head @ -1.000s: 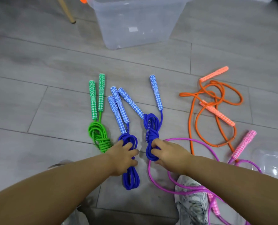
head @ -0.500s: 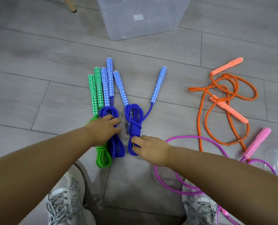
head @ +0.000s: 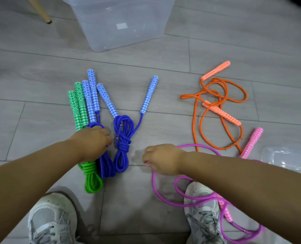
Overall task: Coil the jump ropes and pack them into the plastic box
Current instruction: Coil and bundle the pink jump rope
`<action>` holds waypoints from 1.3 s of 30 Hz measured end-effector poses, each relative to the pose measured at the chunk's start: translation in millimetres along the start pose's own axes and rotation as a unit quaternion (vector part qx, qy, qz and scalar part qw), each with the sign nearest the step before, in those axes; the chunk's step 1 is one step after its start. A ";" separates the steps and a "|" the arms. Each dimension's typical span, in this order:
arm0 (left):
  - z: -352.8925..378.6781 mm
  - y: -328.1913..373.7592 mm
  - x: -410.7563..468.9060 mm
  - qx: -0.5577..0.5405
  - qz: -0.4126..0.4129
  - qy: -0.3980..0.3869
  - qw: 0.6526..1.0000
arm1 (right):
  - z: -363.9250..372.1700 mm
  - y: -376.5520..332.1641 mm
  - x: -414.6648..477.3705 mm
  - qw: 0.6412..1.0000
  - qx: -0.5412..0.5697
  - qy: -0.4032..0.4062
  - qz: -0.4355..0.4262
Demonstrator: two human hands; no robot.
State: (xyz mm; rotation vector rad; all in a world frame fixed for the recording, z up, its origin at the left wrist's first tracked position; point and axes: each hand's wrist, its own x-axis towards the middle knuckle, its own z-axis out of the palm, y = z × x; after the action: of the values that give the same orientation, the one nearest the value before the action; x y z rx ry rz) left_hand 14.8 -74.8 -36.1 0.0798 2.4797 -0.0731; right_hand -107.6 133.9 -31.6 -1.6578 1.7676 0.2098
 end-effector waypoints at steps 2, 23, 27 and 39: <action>-12.0 9.8 5.9 -0.019 0.000 0.022 1.000 | 2.3 22.8 -20.6 0.997 0.044 0.037 0.050; -67.8 138.1 93.8 -0.082 0.079 0.002 0.994 | 138.5 132.2 -178.2 0.690 0.423 0.157 0.566; -69.0 144.2 101.8 -0.076 0.081 -0.026 0.993 | 134.6 137.4 -169.6 0.705 0.375 0.153 0.582; -83.6 158.2 110.2 -0.056 0.091 -0.035 0.994 | 122.2 147.0 -167.7 0.769 0.219 0.053 0.599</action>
State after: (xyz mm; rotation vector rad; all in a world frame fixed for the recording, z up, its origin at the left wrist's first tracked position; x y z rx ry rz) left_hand -111.1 93.3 -43.0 0.2496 2.3901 0.1370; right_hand -208.5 363.2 -75.1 -0.0298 2.4739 0.2288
